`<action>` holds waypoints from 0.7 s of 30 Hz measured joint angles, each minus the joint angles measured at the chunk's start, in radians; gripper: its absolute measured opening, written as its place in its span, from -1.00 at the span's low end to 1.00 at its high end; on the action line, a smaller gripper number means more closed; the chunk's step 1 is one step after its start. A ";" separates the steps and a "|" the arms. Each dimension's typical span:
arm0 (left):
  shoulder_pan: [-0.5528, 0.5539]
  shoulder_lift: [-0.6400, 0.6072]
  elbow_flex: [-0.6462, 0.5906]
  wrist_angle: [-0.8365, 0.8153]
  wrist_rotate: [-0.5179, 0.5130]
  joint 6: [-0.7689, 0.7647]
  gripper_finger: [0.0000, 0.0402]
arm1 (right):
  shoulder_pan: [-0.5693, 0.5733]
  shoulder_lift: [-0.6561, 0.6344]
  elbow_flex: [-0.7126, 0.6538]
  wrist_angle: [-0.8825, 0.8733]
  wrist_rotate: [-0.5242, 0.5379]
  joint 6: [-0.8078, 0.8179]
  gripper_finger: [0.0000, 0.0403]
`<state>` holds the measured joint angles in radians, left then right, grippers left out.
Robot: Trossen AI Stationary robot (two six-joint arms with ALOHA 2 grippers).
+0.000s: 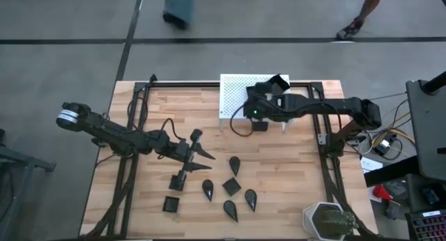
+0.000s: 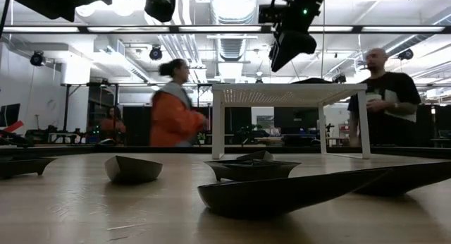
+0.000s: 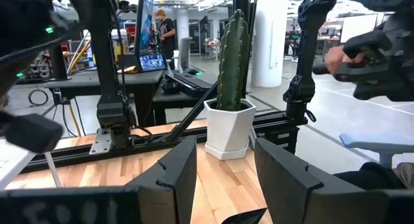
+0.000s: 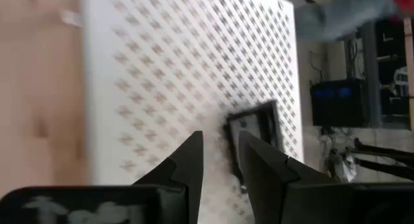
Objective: Pick & Place Mini shaped plates
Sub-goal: Stack the square plate on top of the square plate on the shelf
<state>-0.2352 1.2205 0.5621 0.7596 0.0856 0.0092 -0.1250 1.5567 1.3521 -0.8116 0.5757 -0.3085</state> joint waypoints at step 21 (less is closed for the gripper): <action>0.000 0.000 -0.002 -0.012 0.000 -0.031 -0.25 | 0.464 -0.010 -0.142 0.394 -0.030 0.320 -0.96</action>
<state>-0.2354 1.2209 0.5602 0.7479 0.0853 -0.0219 0.3394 1.5463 1.2105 -0.4176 0.5457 0.0117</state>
